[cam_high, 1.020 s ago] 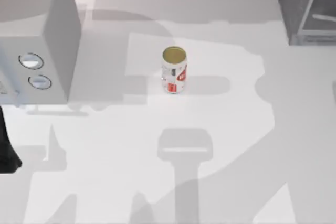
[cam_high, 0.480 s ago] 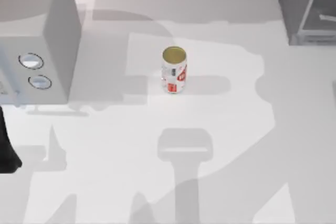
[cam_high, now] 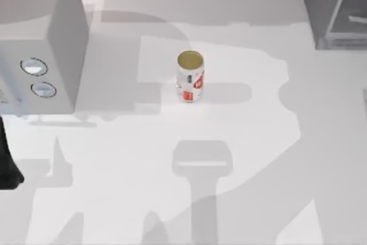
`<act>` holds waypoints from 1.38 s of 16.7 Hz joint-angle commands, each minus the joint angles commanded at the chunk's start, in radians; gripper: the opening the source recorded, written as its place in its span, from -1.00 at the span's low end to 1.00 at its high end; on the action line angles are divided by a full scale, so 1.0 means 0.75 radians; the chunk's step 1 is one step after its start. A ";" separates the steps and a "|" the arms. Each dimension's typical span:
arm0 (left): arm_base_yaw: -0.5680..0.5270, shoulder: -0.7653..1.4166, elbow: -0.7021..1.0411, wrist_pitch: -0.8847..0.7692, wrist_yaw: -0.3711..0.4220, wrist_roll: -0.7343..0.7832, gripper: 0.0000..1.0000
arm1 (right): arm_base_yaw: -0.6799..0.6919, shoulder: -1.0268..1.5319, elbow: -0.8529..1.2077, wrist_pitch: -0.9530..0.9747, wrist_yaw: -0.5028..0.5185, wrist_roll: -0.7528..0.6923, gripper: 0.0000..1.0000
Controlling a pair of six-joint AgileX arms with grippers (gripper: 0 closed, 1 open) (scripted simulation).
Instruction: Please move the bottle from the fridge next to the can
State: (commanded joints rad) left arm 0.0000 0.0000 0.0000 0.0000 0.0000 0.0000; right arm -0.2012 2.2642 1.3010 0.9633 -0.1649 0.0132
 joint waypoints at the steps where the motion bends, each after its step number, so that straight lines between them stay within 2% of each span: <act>1: 0.000 0.000 0.000 0.000 0.000 0.000 1.00 | 0.000 0.000 0.000 0.000 0.000 0.000 -1.00; 8: 0.000 0.000 0.000 0.000 0.000 0.000 1.00 | -0.004 -0.006 0.001 -0.004 0.000 0.002 -1.00; 15: 0.000 0.000 0.000 0.000 0.000 0.000 1.00 | -0.004 -0.148 0.057 -0.204 -0.003 0.003 -1.00; 23: 0.000 0.000 0.000 0.000 0.000 0.000 1.00 | -0.020 -0.221 -0.038 -0.174 -0.014 0.005 -1.00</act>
State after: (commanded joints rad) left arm 0.0000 0.0000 0.0000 0.0000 0.0000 0.0000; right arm -0.2164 2.0983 1.2722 0.8332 -0.1757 0.0171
